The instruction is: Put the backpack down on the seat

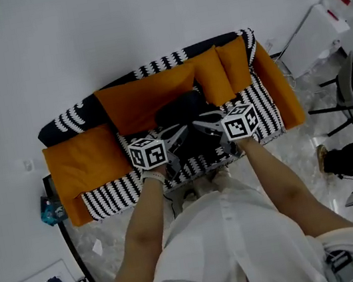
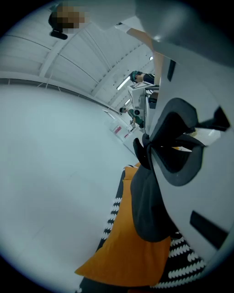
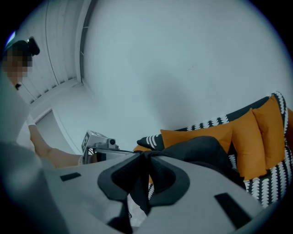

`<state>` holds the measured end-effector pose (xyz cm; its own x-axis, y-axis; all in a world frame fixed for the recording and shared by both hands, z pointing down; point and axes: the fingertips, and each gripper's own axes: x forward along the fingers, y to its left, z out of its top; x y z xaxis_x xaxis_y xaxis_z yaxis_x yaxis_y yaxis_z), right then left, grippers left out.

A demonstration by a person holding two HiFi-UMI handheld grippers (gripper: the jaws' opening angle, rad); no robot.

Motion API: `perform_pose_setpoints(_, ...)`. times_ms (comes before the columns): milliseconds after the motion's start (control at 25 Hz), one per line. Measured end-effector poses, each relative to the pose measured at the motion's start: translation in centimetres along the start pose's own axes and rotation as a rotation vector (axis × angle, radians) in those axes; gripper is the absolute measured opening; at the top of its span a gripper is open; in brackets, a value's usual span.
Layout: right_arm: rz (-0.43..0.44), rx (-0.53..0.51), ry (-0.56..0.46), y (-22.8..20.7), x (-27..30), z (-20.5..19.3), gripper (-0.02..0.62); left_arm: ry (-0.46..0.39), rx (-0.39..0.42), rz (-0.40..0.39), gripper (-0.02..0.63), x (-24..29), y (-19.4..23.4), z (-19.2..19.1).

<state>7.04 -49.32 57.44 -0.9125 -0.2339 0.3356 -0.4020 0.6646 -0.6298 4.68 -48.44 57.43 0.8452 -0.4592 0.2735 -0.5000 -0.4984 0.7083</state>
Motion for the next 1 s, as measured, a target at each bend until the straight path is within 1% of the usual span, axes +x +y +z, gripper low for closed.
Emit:
perform_pose_setpoints(120,-0.05,0.0,0.038,-1.8,0.9,-1.2,0.066,0.044,0.007,0.055,0.049,1.0,1.9,-1.1)
perform_pose_setpoints(240,-0.104,0.018,0.082,-3.5,1.8,-3.2,0.066,0.093,-0.017,0.108,0.049,1.7,3.7,-2.9)
perform_pose_setpoints(320,-0.126,0.034,0.091,-4.2,2.1,-4.3,0.066,0.103,-0.039,0.132,0.049,2.0,4.6,-3.9)
perform_pose_setpoints(440,-0.138,0.052,0.06,-4.6,2.2,-4.2,0.069,0.059,-0.08,0.135,0.048,2.1,5.0,-3.7)
perform_pose_setpoints(520,-0.149,0.045,0.061,-4.6,2.2,-4.2,0.072,0.049,-0.085,0.138,0.048,2.2,5.0,-3.7)
perform_pose_setpoints(880,-0.188,0.027,0.089,-4.5,2.1,-5.5,0.074,0.067,-0.074,0.162,0.049,2.0,5.0,-5.1)
perform_pose_setpoints(1000,-0.213,0.013,0.106,-4.6,2.3,-5.7,0.074,0.08,-0.059,0.176,0.049,1.9,5.2,-5.3)
